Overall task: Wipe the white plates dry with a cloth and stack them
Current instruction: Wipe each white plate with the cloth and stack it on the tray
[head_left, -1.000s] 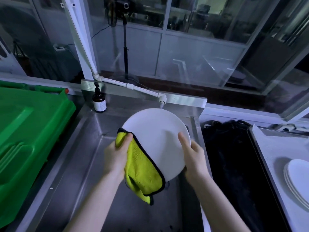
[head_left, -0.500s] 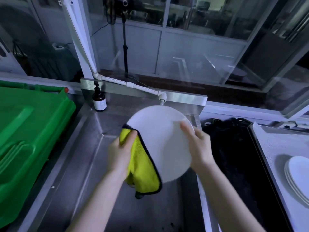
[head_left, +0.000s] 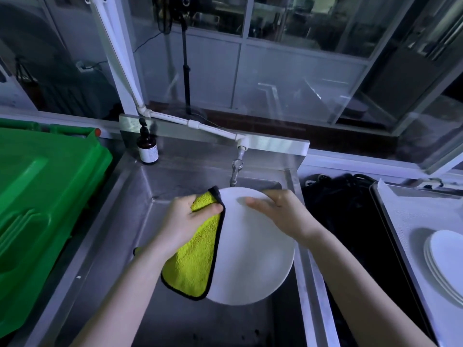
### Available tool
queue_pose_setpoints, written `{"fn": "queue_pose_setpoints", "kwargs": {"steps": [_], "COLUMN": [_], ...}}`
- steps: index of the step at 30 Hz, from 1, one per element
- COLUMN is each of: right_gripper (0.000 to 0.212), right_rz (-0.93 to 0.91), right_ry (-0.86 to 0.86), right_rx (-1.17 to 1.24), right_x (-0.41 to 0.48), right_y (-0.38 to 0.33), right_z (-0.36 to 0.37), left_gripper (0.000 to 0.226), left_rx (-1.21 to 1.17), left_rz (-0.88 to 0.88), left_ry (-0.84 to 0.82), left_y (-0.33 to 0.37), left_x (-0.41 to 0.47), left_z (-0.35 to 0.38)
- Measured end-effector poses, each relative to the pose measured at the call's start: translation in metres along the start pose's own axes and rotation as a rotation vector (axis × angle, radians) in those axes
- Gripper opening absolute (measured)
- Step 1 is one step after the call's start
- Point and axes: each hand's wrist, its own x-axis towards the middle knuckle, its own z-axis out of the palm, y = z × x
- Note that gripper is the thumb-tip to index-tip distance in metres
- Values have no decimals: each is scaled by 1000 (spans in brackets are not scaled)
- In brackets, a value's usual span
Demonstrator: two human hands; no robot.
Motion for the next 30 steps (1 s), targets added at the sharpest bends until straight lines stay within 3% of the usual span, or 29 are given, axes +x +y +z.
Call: {"fn": "queue_pose_setpoints", "kwargs": {"steps": [2,4,6,8,10,12,14,16,18,20,22,23,27,28,30], "right_gripper": [50,41,37,29,26,32,30,52,60,63,56,50,41,38,34], "right_rz": [56,181,320,352,275,140,31,-11,-21,8,91,140,430,473,452], "right_ry": [167,431,620,563,430,328,168,4,-33,-1,124,233,722,749,646], "right_rx": [204,502,678,694,621,479,235,-64,-170,-71,106,231,702,755,804], "right_x": [-2,-2,-5,-11,-14,-10,-5,1,2,0,-2,-2,-8,-11,-18], "right_y": [4,8,11,12,10,5,-5,-12,-12,-8,-3,1,5,5,6], "right_z": [4,19,41,52,40,14,-8,-12,-6,-1,2,6,57,67,71], "left_gripper": [22,38,33,30,47,54,43,43,44,44,30,21,21,20,19], "left_rx": [-88,-213,-305,-362,-376,-272,-100,45,99,88,-65,-150,-369,-391,-448], "left_rz": [-102,-266,-382,-437,-415,-317,-197,-57,49,58,-39,-119,-438,-465,-493], "left_ry": [129,321,447,441,377,302,200,99,36,21,61,126,517,552,525], "left_y": [-8,-17,-22,-24,-23,-24,-16,-6,-1,-2,-8,-11,-21,-20,-21], "left_x": [-1,-3,-4,-1,0,0,1,2,3,2,-1,-3,-12,-13,-10], "left_z": [1,9,17,15,8,1,0,3,7,5,1,2,28,31,29]}}
